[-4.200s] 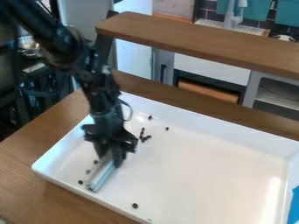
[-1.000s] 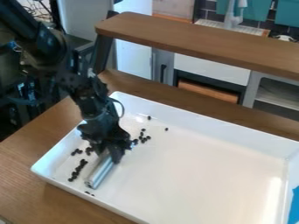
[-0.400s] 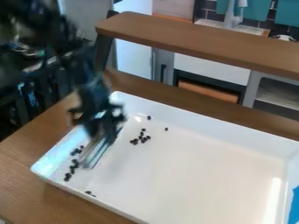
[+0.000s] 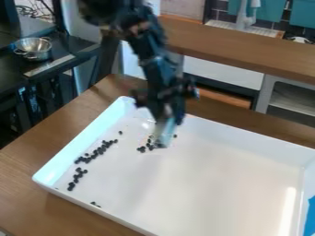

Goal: Sweep into pile

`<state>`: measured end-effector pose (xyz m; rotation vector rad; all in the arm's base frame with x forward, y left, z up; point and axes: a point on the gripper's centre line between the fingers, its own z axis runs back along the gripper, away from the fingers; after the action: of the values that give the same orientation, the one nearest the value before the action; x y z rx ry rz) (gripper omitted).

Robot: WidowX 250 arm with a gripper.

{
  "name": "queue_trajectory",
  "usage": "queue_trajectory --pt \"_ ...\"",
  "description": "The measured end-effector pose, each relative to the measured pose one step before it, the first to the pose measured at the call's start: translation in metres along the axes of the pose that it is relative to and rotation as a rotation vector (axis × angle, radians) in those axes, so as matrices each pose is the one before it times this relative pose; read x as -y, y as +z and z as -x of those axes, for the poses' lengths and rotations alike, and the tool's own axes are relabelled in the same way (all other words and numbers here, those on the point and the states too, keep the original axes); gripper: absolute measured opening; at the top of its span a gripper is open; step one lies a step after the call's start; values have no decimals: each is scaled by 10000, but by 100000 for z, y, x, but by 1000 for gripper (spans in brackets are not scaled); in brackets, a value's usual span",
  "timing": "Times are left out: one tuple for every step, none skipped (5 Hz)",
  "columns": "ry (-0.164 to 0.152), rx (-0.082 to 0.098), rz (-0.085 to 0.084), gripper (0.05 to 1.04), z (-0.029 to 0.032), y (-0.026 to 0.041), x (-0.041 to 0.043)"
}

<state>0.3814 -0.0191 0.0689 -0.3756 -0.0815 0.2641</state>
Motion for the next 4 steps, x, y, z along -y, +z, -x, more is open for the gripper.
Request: queue_trajectory --pt "-332 156 -323 380 -885 -2742 1538" --pt "142 187 -355 380 -1614 -2613 -583" --pt "35 149 -285 380 -952 -1765 -734" --pt "10 94 -102 380 -575 -685 -363"
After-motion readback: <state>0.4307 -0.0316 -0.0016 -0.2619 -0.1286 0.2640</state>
